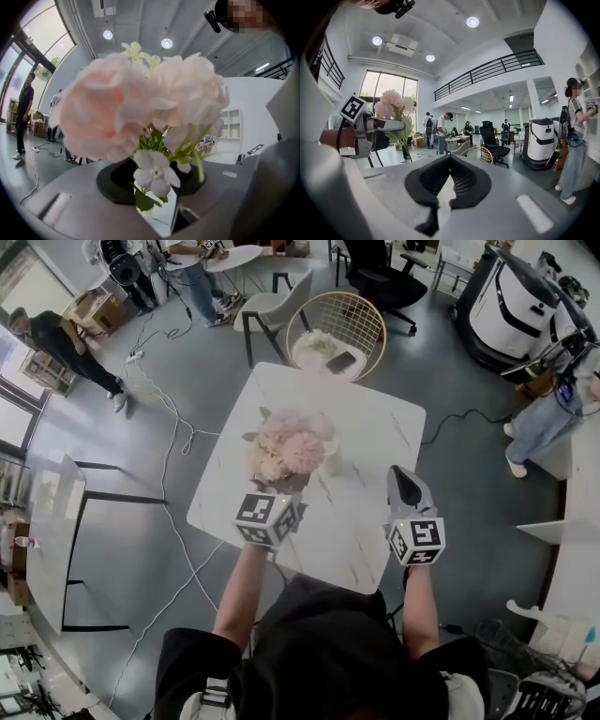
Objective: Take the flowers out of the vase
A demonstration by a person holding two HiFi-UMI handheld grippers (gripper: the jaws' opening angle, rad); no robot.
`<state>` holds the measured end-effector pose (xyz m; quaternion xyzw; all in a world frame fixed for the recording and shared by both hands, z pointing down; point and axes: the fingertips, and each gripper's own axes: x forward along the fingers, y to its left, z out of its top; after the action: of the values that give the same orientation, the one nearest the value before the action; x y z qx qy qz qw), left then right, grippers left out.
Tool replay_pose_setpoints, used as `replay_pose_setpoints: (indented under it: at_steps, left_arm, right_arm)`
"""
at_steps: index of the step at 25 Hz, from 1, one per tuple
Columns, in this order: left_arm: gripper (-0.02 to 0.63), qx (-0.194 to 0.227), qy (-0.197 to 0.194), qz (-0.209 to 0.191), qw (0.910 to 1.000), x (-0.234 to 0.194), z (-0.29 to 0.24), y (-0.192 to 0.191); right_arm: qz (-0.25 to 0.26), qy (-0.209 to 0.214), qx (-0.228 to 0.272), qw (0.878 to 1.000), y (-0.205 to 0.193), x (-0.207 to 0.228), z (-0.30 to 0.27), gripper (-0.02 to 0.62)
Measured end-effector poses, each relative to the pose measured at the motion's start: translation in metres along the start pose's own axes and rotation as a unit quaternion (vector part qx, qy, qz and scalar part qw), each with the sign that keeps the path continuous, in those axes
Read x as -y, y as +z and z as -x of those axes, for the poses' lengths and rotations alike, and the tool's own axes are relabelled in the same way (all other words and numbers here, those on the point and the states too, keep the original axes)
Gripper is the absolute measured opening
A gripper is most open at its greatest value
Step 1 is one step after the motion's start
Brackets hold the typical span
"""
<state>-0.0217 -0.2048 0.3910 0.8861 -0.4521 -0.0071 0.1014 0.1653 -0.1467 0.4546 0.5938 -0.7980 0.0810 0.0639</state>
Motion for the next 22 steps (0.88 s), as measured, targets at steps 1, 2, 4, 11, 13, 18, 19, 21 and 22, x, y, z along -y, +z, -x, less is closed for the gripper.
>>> replay_pose_setpoints:
  at_steps: [1,2,4,11,13,18,19,21,22]
  left_arm:
    - [0.178,-0.001,0.0,0.0,1.0,-0.001,0.003,-0.002]
    - [0.178,-0.002,0.0,0.002,1.0,-0.003,0.007,-0.003]
    - [0.176,-0.003,0.0,0.004,1.0,-0.006,0.015,-0.005]
    - [0.173,-0.009,0.017,-0.002,0.9998,-0.018,0.047,-0.016]
    - [0.173,-0.014,0.017,-0.005,0.9997,-0.022,0.057,-0.025]
    - [0.173,-0.025,0.014,-0.016,0.9995,-0.027,0.084,-0.04]
    - [0.173,-0.027,0.013,-0.016,0.9994,-0.027,0.089,-0.043]
    - [0.173,-0.03,0.009,-0.015,0.9994,-0.027,0.096,-0.047]
    - [0.173,-0.032,0.006,-0.014,0.9994,-0.027,0.099,-0.049]
  right_arm:
    - [0.0,0.0,0.0,1.0,0.0,-0.003,0.0,0.002]
    - [0.0,0.0,0.0,1.0,0.001,-0.007,0.0,0.002]
    - [0.001,0.001,0.0,1.0,0.001,-0.014,0.001,0.002]
    - [0.014,0.003,0.009,1.0,0.006,-0.041,0.013,0.002]
    - [0.015,0.006,0.01,1.0,0.004,-0.05,0.018,0.002]
    - [0.014,0.001,0.012,1.0,-0.005,-0.072,0.032,0.002]
    - [0.017,0.0,0.011,1.0,-0.007,-0.076,0.035,0.002]
    - [0.024,-0.002,0.009,1.0,-0.01,-0.083,0.039,0.002]
    - [0.026,-0.002,0.008,1.0,-0.012,-0.087,0.04,0.002]
